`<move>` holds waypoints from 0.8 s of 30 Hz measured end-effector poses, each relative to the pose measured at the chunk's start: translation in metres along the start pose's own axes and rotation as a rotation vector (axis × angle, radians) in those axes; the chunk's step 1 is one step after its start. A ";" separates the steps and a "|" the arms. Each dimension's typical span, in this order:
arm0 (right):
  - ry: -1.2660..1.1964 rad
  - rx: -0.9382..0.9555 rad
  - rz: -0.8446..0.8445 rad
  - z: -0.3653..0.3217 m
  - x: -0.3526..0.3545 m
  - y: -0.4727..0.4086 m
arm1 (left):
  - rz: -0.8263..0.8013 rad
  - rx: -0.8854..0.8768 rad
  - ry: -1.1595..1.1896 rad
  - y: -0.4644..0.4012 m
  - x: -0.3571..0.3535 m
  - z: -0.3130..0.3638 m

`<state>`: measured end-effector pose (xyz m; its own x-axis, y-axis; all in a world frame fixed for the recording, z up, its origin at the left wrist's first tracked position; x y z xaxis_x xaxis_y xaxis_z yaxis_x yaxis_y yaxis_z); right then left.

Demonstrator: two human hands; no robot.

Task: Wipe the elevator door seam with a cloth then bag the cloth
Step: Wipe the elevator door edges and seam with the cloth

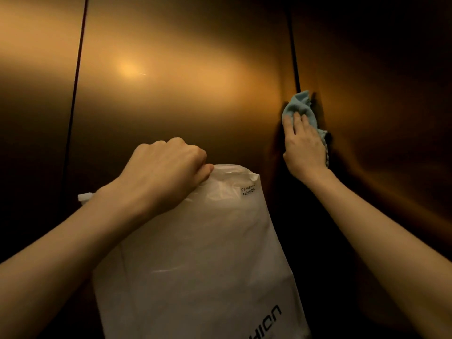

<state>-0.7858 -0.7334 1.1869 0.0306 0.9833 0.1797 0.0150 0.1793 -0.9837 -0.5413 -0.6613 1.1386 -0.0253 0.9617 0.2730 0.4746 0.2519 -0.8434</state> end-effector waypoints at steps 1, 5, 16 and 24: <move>0.044 0.006 0.000 0.000 0.000 -0.003 | 0.011 -0.007 -0.012 -0.002 0.000 0.000; 0.108 0.033 0.013 -0.002 0.002 -0.030 | 0.064 -0.027 -0.072 -0.013 0.002 0.002; 0.138 0.063 0.059 0.000 0.009 -0.079 | 0.075 -0.049 -0.172 -0.050 -0.005 -0.003; 0.158 0.067 0.102 -0.004 0.019 -0.147 | 0.106 -0.049 -0.152 -0.101 0.001 -0.015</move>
<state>-0.7832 -0.7413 1.3350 0.1847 0.9801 0.0729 -0.0623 0.0857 -0.9944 -0.5762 -0.6869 1.2306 -0.1042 0.9887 0.1078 0.5242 0.1467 -0.8389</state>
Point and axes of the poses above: each hand's wrist, its own y-axis away from the middle knuckle, its own x-axis out of the back of the hand, z = x × y, the point moved 7 cm from there along -y, towards the middle knuckle, and after that the axes turned 11 degrees about -y, right-handed, at the moved point
